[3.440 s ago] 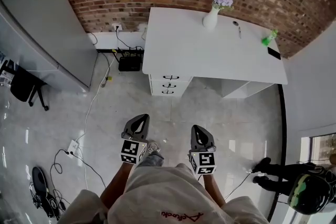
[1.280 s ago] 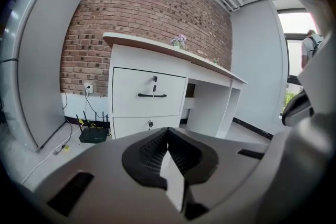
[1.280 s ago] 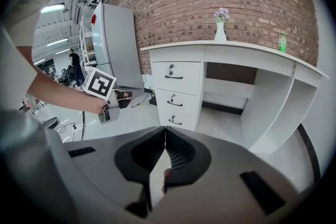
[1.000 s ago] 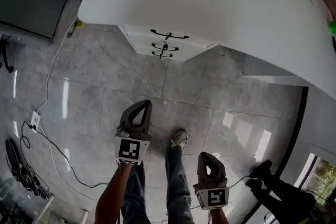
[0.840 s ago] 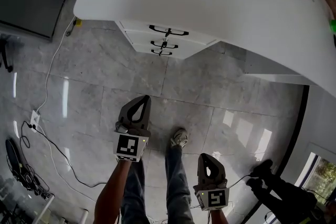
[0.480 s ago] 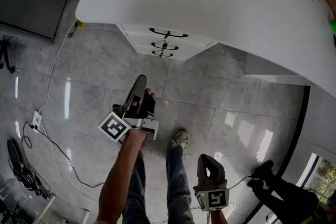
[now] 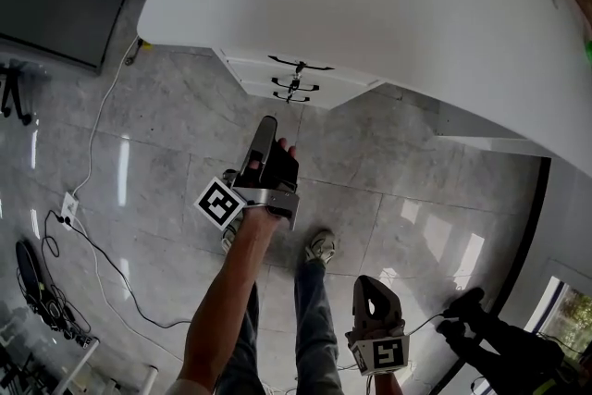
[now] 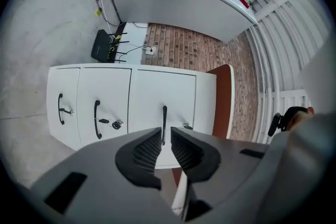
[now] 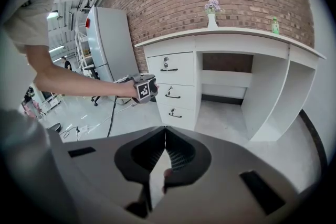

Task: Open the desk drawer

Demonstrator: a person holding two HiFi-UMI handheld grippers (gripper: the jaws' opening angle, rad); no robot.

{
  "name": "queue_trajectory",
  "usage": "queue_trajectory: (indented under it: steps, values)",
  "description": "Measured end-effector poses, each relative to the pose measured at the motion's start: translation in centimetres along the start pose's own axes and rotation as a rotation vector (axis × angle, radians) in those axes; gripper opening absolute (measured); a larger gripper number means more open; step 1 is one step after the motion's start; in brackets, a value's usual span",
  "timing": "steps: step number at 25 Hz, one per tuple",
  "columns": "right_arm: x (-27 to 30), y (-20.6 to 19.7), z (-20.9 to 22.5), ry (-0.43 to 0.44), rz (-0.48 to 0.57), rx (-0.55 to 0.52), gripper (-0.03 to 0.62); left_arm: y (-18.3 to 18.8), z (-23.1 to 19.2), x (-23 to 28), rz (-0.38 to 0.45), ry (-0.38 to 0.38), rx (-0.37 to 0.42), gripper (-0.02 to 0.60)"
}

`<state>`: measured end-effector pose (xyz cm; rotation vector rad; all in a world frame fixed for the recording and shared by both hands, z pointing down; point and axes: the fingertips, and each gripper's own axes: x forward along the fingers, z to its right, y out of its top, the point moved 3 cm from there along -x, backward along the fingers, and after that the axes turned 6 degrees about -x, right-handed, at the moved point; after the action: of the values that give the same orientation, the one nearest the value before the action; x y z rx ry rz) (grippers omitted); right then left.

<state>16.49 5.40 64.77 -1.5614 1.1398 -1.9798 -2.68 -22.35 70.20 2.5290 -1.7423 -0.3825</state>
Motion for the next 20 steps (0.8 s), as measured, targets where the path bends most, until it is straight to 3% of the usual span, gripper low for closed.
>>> queue_trajectory:
  steps: [3,5,11,20]
  values:
    - [0.0,0.3,0.2,0.007,0.001,-0.010,0.017,0.3,-1.1,1.7,0.024,0.017,-0.009,0.128]
    - [0.1,0.8,0.5,0.007,0.006,-0.005,0.017,0.5,-1.1,3.1,0.027,0.010,-0.006,0.156]
    - [0.3,1.6,2.1,0.006,-0.004,-0.004,0.017,0.8,-0.4,7.3,0.019,-0.014,0.011,0.164]
    - [0.9,2.1,3.5,0.003,-0.014,0.006,0.017,1.1,-0.9,10.0,0.047,0.020,0.031,0.156]
